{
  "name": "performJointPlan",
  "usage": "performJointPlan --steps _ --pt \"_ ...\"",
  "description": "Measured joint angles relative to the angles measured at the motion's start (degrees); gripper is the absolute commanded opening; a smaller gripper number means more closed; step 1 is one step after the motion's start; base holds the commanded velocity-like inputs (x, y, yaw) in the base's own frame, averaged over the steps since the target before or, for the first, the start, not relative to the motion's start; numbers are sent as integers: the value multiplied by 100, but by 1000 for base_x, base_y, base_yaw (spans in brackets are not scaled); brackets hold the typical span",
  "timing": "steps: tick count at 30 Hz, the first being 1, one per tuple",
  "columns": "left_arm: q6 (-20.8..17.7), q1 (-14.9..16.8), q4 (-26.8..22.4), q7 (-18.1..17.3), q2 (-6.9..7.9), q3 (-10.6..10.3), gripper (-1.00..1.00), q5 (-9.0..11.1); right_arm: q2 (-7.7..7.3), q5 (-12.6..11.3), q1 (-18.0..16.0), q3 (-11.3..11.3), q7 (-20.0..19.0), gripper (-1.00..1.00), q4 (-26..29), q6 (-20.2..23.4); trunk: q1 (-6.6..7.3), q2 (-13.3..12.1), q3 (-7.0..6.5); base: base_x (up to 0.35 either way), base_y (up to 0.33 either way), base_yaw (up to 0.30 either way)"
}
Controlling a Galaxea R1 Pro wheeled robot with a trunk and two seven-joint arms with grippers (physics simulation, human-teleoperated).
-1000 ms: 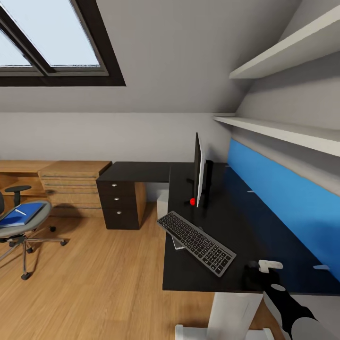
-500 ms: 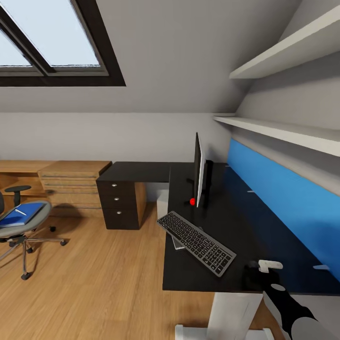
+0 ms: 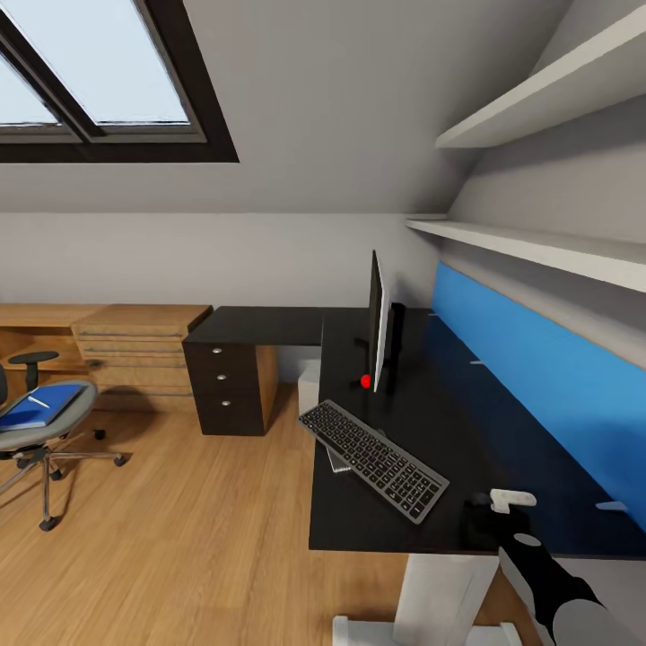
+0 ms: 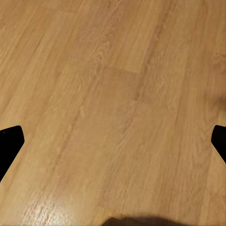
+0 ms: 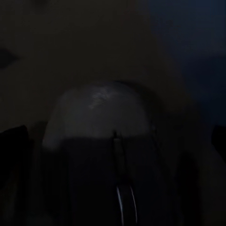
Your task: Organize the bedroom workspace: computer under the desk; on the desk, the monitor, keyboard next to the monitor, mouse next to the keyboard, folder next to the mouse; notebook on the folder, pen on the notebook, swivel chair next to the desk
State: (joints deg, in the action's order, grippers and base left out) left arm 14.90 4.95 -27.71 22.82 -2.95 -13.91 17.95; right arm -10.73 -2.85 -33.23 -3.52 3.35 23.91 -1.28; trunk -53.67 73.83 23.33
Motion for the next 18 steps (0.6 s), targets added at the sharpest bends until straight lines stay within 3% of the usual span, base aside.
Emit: performJointPlan --steps 4,5,18 --pt "0 0 0 -3 0 -1 100 -1 0 0 0 0 0 100 2 4 0 0 0 0 0 0" --pt "0 0 0 -2 0 -1 100 -1 0 0 0 0 0 -100 2 4 0 0 0 0 0 0" --pt "0 0 0 -8 0 -8 100 -1 4 44 -1 -6 17 -100 11 16 0 0 0 0 0 0"
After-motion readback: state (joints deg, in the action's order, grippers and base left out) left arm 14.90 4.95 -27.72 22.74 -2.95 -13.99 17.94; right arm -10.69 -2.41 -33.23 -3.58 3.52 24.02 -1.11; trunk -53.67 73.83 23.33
